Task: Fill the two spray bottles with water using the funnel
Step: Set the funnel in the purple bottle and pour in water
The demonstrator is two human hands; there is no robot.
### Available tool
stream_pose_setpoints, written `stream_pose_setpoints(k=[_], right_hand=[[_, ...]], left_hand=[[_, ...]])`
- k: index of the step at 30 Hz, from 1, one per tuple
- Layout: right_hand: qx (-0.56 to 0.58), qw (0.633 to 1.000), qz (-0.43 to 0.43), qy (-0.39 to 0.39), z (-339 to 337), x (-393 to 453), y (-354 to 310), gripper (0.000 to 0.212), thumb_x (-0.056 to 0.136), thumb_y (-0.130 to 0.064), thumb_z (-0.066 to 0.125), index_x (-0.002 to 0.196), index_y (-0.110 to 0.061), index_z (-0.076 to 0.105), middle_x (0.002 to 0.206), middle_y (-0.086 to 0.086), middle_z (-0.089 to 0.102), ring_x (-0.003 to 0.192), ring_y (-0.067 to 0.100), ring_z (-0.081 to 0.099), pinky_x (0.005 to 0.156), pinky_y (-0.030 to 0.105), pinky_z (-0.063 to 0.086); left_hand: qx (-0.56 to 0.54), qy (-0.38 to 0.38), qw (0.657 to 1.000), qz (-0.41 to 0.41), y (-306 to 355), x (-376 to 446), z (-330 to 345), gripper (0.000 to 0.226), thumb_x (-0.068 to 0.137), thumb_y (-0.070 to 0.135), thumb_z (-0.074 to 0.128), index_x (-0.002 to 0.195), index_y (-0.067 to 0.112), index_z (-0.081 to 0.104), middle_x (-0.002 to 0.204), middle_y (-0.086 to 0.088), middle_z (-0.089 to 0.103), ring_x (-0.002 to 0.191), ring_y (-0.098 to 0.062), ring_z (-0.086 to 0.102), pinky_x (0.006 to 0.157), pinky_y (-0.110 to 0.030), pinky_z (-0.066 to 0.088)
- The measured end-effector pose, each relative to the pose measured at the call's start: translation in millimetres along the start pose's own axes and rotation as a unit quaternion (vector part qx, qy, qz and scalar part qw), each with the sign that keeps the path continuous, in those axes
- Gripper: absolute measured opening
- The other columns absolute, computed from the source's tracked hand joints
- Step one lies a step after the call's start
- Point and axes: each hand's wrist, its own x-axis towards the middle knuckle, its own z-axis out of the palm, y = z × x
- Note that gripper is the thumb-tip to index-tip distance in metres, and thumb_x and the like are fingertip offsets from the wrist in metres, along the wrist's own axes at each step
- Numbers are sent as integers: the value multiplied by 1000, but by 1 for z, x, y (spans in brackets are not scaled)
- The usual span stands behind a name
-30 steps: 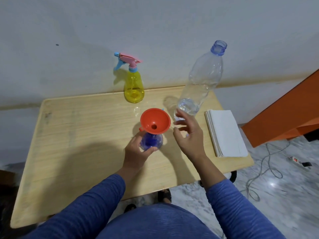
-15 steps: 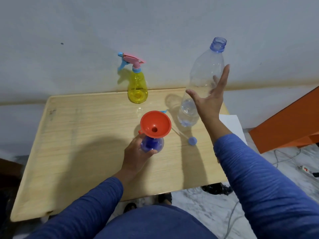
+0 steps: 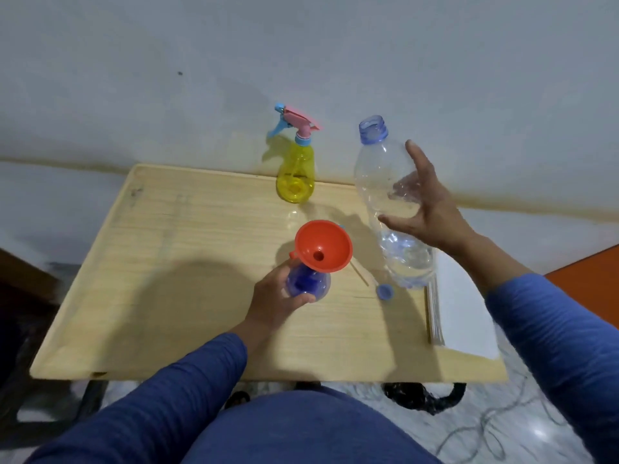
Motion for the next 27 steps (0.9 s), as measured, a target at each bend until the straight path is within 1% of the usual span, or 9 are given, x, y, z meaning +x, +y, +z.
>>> stream_pose_setpoints(k=[1, 3, 5, 8, 12, 15, 18, 24, 27], right_hand=[[-18, 999, -10, -39, -5, -2, -2, 107, 65, -8, 84, 143, -37, 17, 96, -14, 46, 86, 0, 55, 86, 3, 41], [-48, 993, -30, -104, -14, -7, -4, 106, 64, -9, 84, 142, -37, 17, 96, -10, 47, 86, 3, 55, 87, 4, 42], [-67, 985, -44, -155, -23, -11, -6, 106, 64, -13, 85, 141, -41, 18, 101, -3, 49, 86, 10, 56, 87, 4, 42], [-103, 968, -82, -215, -34, -16, -5, 105, 65, -22, 82, 139, -54, 16, 101, 3, 51, 84, 11, 53, 85, 5, 40], [-157, 946, -65, -277, -44, -20, -5, 114, 66, -14, 84, 130, -71, 8, 100, 3, 48, 91, 4, 53, 85, 24, 43], [-205, 926, -75, -309, -45, -19, -5, 115, 66, -16, 84, 129, -72, 6, 99, 3, 47, 90, 16, 54, 83, 33, 49], [-246, 909, -67, -329, -47, -17, -4, 118, 66, -14, 83, 127, -74, 2, 98, 5, 46, 86, 27, 54, 77, 41, 52], [-271, 895, -72, -346, -51, -12, -6, 118, 67, -14, 80, 126, -74, -2, 96, 3, 43, 79, 28, 52, 72, 42, 53], [-284, 890, -73, -349, -51, -11, -7, 116, 67, -15, 79, 126, -74, -1, 96, 1, 42, 79, 27, 52, 71, 42, 53]], left_hand=[[-13, -1, 1000, -2, -2, 0, 0, 68, 58, 38, 77, 119, 48, 49, 108, 13, 63, 97, -9, 61, 83, -23, 50], [-34, 2, 999, -2, -4, -1, 0, 72, 58, 34, 80, 119, 52, 47, 110, 12, 62, 102, -10, 60, 89, -26, 50], [-51, 7, 999, -1, -3, -2, 0, 75, 59, 26, 84, 120, 47, 46, 111, 13, 59, 105, -8, 58, 90, -20, 47], [-69, 15, 997, -3, -2, -4, 1, 75, 62, 14, 85, 116, 46, 46, 108, 21, 56, 102, -3, 55, 86, -9, 42], [-80, 29, 996, -4, -4, -4, 2, 79, 60, 18, 86, 106, 65, 43, 105, 27, 58, 101, -4, 59, 88, -16, 46], [-90, 30, 995, -13, -5, -4, 3, 74, 58, 23, 85, 104, 65, 46, 106, 28, 59, 103, -4, 59, 88, -15, 46], [-96, 32, 995, -23, -7, -4, 5, 72, 59, 20, 87, 105, 58, 47, 105, 18, 62, 101, -5, 60, 86, -13, 45], [-100, 20, 994, -33, -7, -3, 5, 69, 60, 21, 86, 113, 46, 50, 109, 13, 63, 102, -5, 60, 84, -8, 43], [-106, 18, 994, -36, -7, -3, 5, 68, 60, 22, 86, 112, 48, 50, 112, 13, 63, 104, -6, 60, 86, -11, 44]])
